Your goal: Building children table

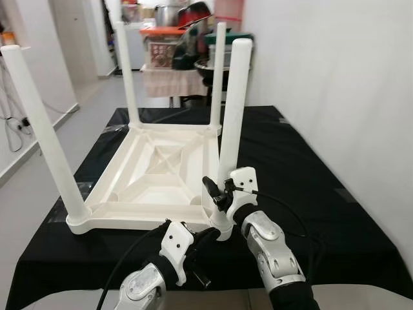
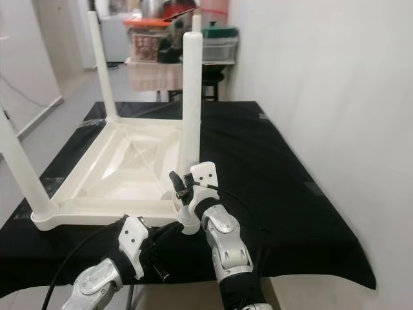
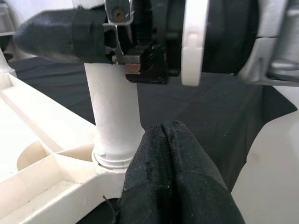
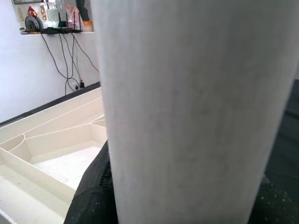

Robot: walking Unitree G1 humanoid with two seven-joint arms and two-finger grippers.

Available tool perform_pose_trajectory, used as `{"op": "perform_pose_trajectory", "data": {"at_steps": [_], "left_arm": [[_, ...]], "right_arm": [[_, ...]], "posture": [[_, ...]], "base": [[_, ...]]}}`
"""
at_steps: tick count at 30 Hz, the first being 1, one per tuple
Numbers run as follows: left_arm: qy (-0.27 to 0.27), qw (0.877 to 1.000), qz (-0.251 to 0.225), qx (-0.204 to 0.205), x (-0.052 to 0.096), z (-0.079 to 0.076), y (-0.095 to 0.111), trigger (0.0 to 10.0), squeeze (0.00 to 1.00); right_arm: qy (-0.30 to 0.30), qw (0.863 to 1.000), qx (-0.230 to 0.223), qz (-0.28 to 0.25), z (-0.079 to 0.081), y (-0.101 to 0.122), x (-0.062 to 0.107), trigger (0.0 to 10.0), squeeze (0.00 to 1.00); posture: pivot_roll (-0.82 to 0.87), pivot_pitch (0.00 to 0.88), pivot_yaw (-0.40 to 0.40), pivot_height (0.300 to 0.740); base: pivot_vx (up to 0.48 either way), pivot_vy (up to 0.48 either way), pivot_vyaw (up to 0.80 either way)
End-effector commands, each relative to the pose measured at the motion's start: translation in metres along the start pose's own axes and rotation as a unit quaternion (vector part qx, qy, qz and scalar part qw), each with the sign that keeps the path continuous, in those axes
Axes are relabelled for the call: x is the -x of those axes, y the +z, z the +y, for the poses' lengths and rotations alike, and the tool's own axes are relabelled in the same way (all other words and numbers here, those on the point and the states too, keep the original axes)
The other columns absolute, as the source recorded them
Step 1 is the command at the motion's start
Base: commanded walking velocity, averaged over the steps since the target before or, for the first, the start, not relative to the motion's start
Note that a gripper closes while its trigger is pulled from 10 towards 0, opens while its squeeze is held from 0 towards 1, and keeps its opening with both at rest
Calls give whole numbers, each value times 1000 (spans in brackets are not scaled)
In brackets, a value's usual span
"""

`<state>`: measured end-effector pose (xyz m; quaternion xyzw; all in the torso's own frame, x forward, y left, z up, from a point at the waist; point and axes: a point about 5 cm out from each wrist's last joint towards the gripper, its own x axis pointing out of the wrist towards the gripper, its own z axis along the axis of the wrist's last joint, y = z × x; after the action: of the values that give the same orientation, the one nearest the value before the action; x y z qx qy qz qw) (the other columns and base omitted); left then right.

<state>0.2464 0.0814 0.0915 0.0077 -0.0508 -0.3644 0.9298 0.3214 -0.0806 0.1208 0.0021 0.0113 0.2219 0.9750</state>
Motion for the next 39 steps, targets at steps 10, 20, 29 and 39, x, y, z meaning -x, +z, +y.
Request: {"op": "perform_pose_trajectory", "data": {"at_steps": [10, 20, 29, 39], "left_arm": [[0, 1000, 2, 5, -2, -1, -3, 10000, 0], [-1, 1000, 1, 8, -7, -1, -4, 10000, 0], [1, 1000, 0, 6, -8, -1, -4, 10000, 0], [5, 1000, -4, 2, -9, -2, -3, 10000, 0]], "right_arm": [[71, 996, -52, 29, 1, -6, 8, 10000, 1000], [372, 927, 46, -3, -37, 54, -1, 10000, 0], [411, 911, 12, 6, -47, 70, -16, 5608, 0], [413, 911, -20, 15, -61, 61, -13, 0, 0]], "posture": [[-25, 0, -10, 740], [-10, 0, -29, 740], [3, 0, -42, 740], [5, 0, -48, 740]], "base": [[0, 0, 0], [0, 0, 0], [0, 0, 0], [0, 0, 0]]}}
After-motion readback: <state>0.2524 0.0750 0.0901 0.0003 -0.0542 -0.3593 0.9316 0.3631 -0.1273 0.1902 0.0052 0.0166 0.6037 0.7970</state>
